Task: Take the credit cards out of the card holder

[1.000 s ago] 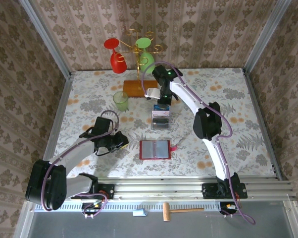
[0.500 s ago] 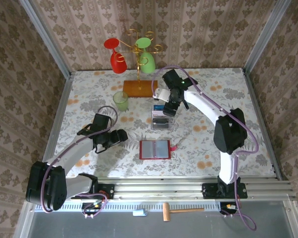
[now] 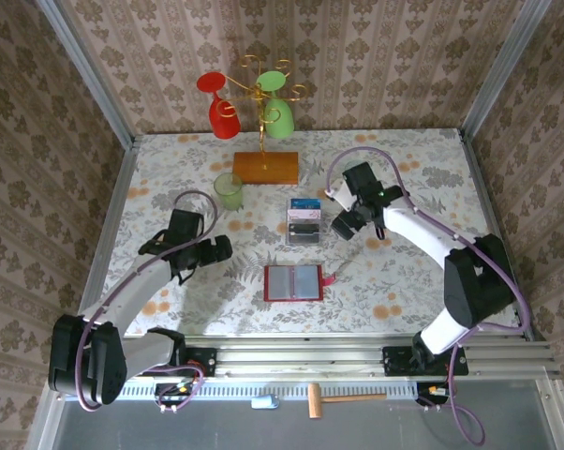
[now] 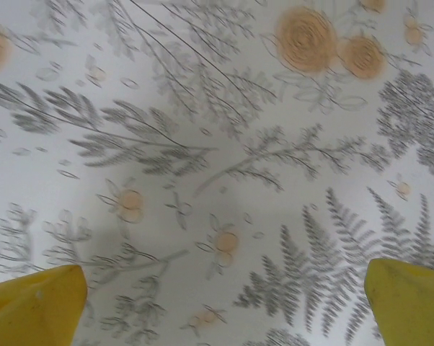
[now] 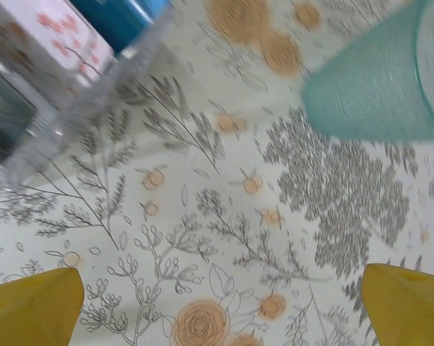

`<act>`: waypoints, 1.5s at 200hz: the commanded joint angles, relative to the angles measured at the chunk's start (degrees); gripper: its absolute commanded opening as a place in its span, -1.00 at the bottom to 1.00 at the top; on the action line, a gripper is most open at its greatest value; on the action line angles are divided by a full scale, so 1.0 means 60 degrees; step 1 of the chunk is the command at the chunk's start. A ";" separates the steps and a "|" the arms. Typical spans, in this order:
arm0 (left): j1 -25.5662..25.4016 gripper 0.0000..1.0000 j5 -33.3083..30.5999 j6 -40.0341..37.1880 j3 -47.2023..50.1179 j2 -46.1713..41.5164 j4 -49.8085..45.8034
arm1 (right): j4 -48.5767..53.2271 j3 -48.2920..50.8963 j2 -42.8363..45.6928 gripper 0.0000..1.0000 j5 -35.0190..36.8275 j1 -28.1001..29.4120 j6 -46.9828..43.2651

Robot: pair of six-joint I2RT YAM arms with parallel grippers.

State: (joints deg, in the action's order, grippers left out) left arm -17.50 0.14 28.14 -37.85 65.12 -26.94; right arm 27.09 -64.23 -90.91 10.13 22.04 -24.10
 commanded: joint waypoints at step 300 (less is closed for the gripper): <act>0.2556 1.00 -0.0491 -0.5296 0.2548 0.3818 1.2854 | -1.2662 0.6844 0.0567 1.00 -0.0451 -0.3366 0.4415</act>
State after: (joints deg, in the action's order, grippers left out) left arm 1.39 2.39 0.27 -23.00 87.15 47.44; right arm -44.69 -23.55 -87.31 8.45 2.07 1.56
